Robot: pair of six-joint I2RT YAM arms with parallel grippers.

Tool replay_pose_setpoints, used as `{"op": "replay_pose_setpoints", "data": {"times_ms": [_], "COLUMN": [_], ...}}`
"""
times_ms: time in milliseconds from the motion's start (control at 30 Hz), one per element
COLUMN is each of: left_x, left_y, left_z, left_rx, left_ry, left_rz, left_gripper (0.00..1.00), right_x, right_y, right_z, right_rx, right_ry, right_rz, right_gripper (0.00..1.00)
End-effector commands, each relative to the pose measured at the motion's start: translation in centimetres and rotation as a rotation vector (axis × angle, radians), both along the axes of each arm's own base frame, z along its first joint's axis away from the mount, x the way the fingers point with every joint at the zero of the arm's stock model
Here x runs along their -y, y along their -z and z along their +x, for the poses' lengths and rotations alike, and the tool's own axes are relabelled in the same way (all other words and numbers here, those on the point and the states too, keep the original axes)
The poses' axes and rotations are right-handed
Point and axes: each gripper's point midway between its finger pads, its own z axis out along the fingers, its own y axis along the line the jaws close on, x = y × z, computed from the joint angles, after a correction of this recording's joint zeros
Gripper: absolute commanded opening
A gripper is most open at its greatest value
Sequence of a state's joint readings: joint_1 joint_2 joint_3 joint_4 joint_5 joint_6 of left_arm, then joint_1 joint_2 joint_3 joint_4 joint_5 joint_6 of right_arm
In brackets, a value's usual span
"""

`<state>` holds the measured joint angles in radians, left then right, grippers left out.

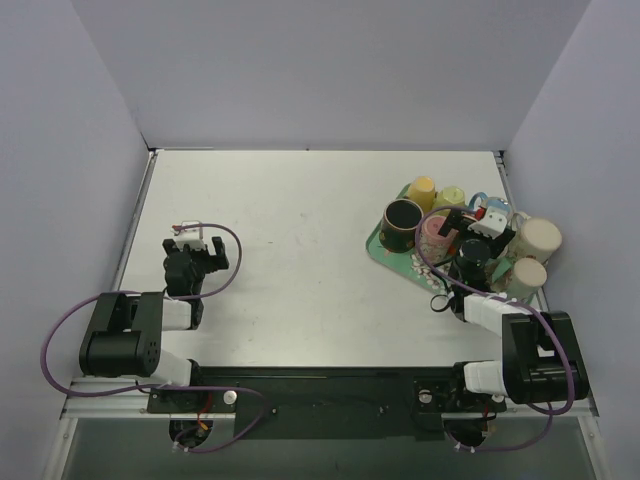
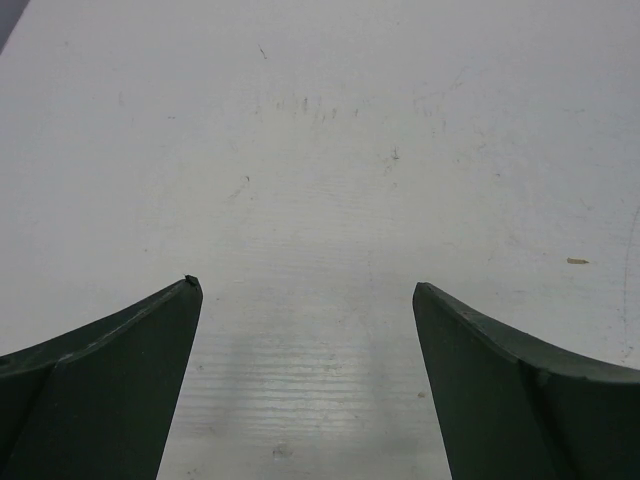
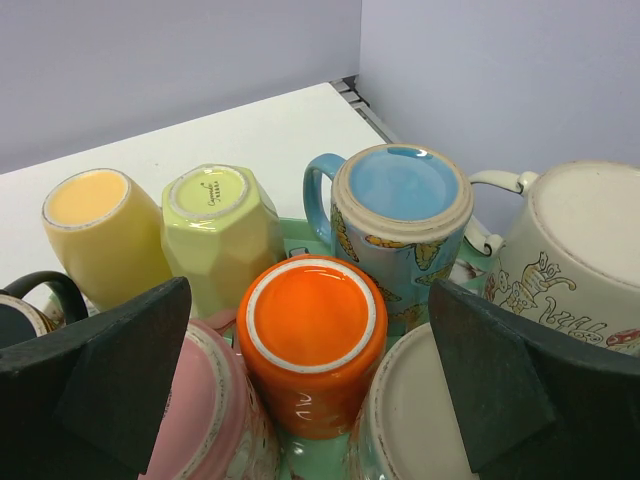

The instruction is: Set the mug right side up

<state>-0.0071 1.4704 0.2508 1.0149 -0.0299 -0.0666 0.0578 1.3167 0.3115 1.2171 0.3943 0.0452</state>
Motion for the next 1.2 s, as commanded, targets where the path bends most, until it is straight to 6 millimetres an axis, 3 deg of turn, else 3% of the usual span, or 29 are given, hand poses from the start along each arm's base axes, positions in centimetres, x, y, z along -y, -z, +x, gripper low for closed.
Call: {"op": "replay_pose_setpoints", "data": {"times_ms": [0,200,233,267,300,333,367,400,433,467,500,533,567,600,633,667,767,1000,1167], "left_x": [0.1,0.1,0.1,0.1,0.2,0.3,0.3,0.3,0.4,-0.6,0.2,0.4,1.1,1.5,2.2,2.5,3.3,3.3,3.1], "left_y": [-2.2,-2.2,-2.2,-2.2,-2.4,-3.1,-2.6,-4.9,-3.5,-5.5,-4.8,-6.3,-5.3,-5.7,-6.2,-6.4,-8.1,-7.6,-7.2], "left_z": [0.8,0.9,0.9,0.8,0.9,1.1,1.0,1.8,1.4,2.1,1.9,2.3,1.8,1.6,1.6,1.4,1.3,0.9,0.9], "left_rx": [0.085,0.085,0.084,0.085,0.094,0.111,0.073,0.115,0.026,0.047,-0.002,0.024,-0.032,-0.066,-0.07,-0.107,-0.113,-0.113,-0.119], "left_ry": [-0.002,-0.003,-0.003,-0.001,0.0,0.011,0.014,0.015,0.015,-0.007,0.044,0.069,0.124,0.158,0.207,0.237,0.286,0.285,0.278], "left_rz": [-0.005,-0.007,-0.007,-0.005,-0.009,-0.008,-0.01,-0.015,-0.026,-0.03,-0.032,-0.016,0.004,0.015,0.03,0.038,0.033,0.035,0.038], "left_gripper": [0.98,0.98,0.98,0.98,0.98,0.98,0.98,0.98,0.98,0.98,0.98,0.98,0.98,0.98,0.98,0.98,0.98,0.98,0.98], "right_x": [0.4,1.0,1.0,1.0,0.8,0.8,0.2,-0.2,-0.9,-1.8,-2.3,-2.8,-3.0,-3.1,-3.4,-3.7,-4.3,-7.9,-8.2], "right_y": [7.1,4.0,2.3,2.8,1.0,0.7,-0.8,-0.9,-2.6,-2.7,-4.4,-3.9,-5.9,-4.8,-6.8,-7.3,-6.8,-4.0,-1.9], "right_z": [-3.0,-4.5,-4.0,-5.0,-4.3,-4.9,-4.4,-4.7,-4.1,-4.3,-3.8,-4.2,-3.7,-4.5,-3.9,-4.0,-4.7,-3.5,-2.7], "right_rx": [-0.221,-0.219,-0.187,-0.257,-0.243,-0.286,-0.276,-0.311,-0.287,-0.315,-0.294,-0.348,-0.317,-0.402,-0.371,-0.422,-0.556,-0.735,-0.837], "right_ry": [0.046,0.095,0.106,0.112,0.107,0.111,0.09,0.068,0.042,0.011,-0.011,-0.022,-0.022,-0.015,-0.017,-0.021,-0.009,-0.124,-0.135], "right_rz": [0.08,0.1,0.127,0.13,0.15,0.154,0.168,0.169,0.173,0.169,0.166,0.159,0.178,0.182,0.214,0.222,0.262,0.214,0.143], "right_gripper": [1.0,1.0,0.99,0.99,0.98,0.98,0.96,0.94,0.93,0.93,0.93,0.93,0.93,0.93,0.93,0.93,0.97,1.0,1.0]}}
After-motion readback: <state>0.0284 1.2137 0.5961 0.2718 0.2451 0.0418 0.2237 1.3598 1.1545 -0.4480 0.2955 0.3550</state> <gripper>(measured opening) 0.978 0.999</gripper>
